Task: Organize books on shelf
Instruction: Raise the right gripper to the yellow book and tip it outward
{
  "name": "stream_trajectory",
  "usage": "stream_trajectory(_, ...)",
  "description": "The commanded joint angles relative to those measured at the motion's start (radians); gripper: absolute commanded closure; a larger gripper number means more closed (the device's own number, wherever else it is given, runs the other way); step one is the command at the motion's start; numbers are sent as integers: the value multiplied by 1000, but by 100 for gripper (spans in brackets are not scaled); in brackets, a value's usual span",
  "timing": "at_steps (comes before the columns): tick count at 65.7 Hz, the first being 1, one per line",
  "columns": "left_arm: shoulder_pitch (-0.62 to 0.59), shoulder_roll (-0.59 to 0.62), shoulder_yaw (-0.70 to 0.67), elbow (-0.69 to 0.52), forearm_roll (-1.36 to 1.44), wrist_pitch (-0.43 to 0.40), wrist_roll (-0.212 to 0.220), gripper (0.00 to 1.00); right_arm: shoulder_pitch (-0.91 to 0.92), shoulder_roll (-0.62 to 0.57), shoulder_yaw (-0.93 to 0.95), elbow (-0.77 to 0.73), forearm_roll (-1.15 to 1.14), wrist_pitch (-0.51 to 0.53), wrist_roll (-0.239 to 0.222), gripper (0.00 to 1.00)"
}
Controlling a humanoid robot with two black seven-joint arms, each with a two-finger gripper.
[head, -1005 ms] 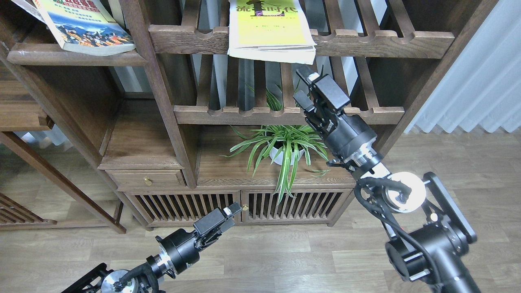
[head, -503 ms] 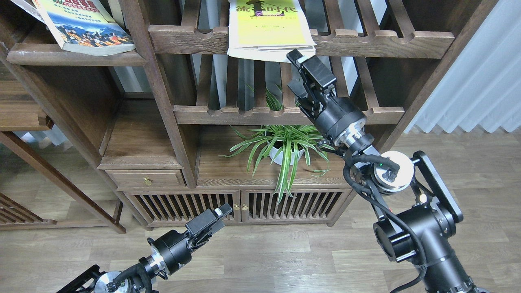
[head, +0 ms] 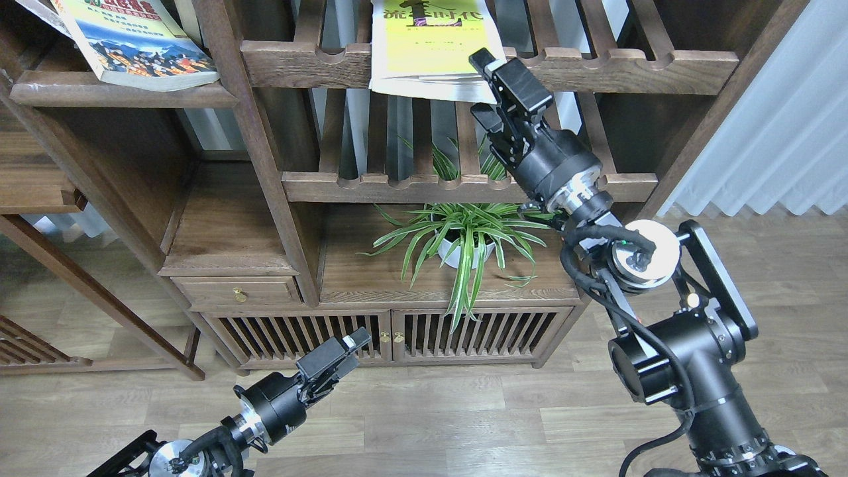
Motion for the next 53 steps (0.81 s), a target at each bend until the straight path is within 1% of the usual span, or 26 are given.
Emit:
stream_trajectory(1,0,12,-2,0,0,0,-1,1,34,2,2,-30,-3,-14,9,6)
stream_trajectory(2,2,25,-2,0,0,0,-1,1,51,2,2,-42,-6,-17,24,8)
stream_trajectory(4,2,32,-2,0,0,0,-1,1,57,2,2,-44,-6,-20,28,8)
stream_trajectory(15,2,50,-15,0,-7,0,-1,1,103,2,0,-59,-6,-64,29,8)
stream_trajectory(36,2,56,-38,0,-7,0,-1,1,143,2,-3,-130,-54,-87,29,9)
stream_trajectory(50,3,64,-38,9,-10,0,-6,1,149,2,-4,-168,-63,-86,29,14)
stream_trajectory(51,3,64,-38,15,-10,0,-6,1,151,2,-4,-174,-63,-84,29,18)
stream_trajectory(53,3,64,-38,17,-10,0,-6,1,151,2,-4,-174,-63,-83,29,19)
